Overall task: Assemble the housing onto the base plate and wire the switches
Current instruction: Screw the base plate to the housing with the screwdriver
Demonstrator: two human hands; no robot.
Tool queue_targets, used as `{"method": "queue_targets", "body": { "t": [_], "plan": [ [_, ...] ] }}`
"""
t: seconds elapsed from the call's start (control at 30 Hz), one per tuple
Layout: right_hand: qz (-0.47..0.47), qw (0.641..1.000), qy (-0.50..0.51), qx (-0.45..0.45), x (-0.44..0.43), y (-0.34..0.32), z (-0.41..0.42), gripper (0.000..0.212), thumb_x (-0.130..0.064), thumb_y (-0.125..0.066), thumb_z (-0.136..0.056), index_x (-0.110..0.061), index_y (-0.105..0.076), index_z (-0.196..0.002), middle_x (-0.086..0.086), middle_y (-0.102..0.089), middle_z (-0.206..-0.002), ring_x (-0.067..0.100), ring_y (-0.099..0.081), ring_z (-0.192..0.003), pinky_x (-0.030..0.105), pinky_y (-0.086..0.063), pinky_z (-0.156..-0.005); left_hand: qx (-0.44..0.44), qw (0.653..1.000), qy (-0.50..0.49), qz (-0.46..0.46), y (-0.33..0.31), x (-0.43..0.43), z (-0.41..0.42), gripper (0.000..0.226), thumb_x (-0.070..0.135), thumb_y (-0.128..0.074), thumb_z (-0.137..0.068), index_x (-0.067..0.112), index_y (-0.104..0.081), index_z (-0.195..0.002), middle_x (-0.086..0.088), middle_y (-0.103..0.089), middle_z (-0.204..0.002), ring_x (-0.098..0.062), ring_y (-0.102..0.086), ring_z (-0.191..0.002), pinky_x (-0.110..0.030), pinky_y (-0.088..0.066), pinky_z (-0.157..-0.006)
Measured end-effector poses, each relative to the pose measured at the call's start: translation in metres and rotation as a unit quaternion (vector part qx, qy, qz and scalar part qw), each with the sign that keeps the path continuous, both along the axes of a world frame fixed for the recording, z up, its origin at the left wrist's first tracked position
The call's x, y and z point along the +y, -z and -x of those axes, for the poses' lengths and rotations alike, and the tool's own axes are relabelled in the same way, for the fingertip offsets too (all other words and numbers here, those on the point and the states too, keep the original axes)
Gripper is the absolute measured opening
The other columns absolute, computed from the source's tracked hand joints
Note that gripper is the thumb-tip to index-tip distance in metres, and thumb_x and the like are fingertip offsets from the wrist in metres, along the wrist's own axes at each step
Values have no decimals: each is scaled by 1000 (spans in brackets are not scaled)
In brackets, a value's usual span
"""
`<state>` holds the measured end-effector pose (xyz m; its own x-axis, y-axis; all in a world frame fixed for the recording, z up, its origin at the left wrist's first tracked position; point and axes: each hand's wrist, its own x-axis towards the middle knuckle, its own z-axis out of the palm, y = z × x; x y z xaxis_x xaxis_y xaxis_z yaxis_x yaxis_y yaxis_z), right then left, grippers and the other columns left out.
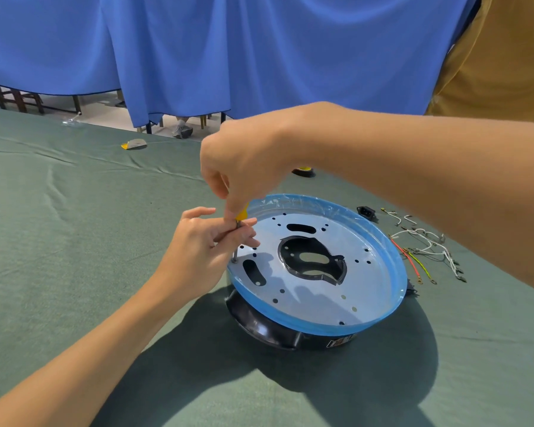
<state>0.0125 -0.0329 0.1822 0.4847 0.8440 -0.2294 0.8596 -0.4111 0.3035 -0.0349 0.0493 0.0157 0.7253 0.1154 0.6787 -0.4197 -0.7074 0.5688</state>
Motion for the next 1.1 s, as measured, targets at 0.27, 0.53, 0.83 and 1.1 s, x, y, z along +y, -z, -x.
{"method": "queue_targets", "body": {
  "t": [0.27, 0.53, 0.83, 1.1],
  "plan": [
    [25, 999, 17, -44, -1, 12, -10, 30, -9, -53, -91, -11, -58, -62, -11, -61, -42, 14, -57, -48, 22, -38, -44, -3, 1000, 2, 8, 3, -1, 2, 21, 26, -60, -89, 14, -77, -95, 27, -66, -88, 17, -61, -88, -28, -28, -104],
    [-4, 1000, -7, -1, -7, 2, -5, 17, -36, -70, -84, -20, -69, -79, -6, -70, -64, 10, -66, -57, 18, -44, -47, 5, 1000, 8, -21, 0, 5, 0, 19, 18, -60, -93, 12, -78, -94, 22, -70, -84, 17, -60, -96, -23, -26, -107],
    [-10, 995, 75, 63, -9, 4, -6, 43, -32, -51, -99, -13, -58, -62, -7, -64, -47, 6, -51, -34, 17, -42, -45, 12, 999, -32, -34, 1, 0, 3, 8, 19, -73, -86, 15, -78, -81, 15, -74, -81, -2, -66, -87, -27, -26, -104],
    [15, 999, -28, -10, -14, 10, -10, 23, -26, -69, -87, -19, -61, -66, -2, -63, -56, 10, -63, -44, 20, -50, -43, 69, 993, 65, -70, -4, 2, 1, 23, 19, -56, -95, 12, -78, -96, 13, -74, -101, 2, -62, -104, -22, -18, -114]
  ]
}}
